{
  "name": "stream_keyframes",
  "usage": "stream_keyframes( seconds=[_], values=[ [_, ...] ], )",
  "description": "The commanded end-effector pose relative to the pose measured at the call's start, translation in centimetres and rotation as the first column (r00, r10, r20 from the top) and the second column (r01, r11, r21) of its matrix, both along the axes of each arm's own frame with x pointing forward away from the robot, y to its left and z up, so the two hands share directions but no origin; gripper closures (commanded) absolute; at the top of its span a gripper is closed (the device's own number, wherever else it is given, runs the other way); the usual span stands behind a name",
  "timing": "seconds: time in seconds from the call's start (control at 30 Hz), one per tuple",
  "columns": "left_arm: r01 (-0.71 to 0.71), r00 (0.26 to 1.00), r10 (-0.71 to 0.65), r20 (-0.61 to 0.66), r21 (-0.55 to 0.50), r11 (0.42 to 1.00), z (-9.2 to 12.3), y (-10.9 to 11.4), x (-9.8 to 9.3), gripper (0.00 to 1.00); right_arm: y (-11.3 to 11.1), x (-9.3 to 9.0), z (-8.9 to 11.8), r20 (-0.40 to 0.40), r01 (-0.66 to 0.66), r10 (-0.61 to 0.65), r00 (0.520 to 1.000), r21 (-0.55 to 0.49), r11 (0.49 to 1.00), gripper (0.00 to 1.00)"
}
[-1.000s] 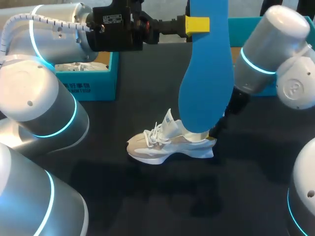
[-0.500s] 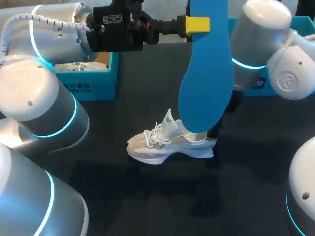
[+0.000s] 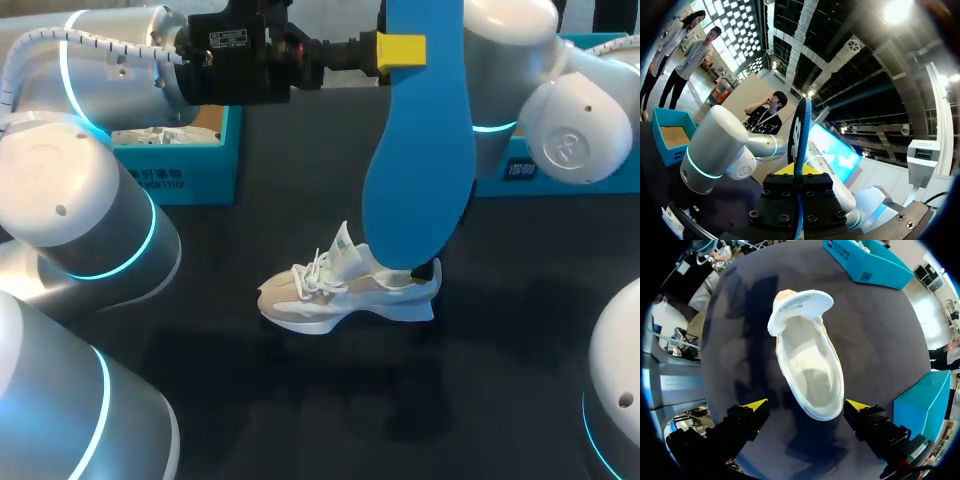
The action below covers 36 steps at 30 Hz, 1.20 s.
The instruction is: Take the shoe out of the shoebox, open the shoe tongue, remove and reinsert the insole, then place the shoe into the shoebox
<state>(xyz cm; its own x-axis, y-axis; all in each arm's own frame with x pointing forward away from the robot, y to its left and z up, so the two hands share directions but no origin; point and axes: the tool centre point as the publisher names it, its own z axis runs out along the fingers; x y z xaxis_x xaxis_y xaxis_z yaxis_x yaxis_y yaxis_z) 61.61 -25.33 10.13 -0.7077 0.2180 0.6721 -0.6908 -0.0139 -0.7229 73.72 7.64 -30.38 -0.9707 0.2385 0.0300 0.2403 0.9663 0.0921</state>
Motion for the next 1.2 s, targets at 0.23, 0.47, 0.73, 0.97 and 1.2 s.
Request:
stream_keyframes(
  seconds=[0.23,0.47,0.73,0.97,1.2],
  values=[
    [-0.001,1.0,0.001,0.0,-0.004,1.0,-0.1,-0.1,-0.1,1.0,0.6,0.5,0.1,0.0,-0.019,0.019,1.0,-0.037,0.999,0.0],
    [-0.001,1.0,0.001,0.0,-0.004,1.0,-0.1,-0.1,-0.1,1.0,0.8,1.1,0.0,-0.017,-0.061,0.06,0.998,-0.056,0.997,0.0],
    [-0.001,1.0,0.001,0.0,-0.004,1.0,-0.1,-0.1,-0.1,1.0,0.8,1.1,0.0,-0.017,-0.061,0.06,0.998,-0.056,0.997,0.0],
    [-0.001,1.0,0.001,0.0,-0.004,1.0,-0.1,-0.1,-0.1,1.0,0.8,1.1,0.0,-0.017,-0.061,0.06,0.998,-0.056,0.997,0.0],
    [-0.001,1.0,0.001,0.0,-0.004,1.0,-0.1,-0.1,-0.1,1.0,0.8,1.1,0.0,-0.017,-0.061,0.06,0.998,-0.056,0.997,0.0]
  ],
)
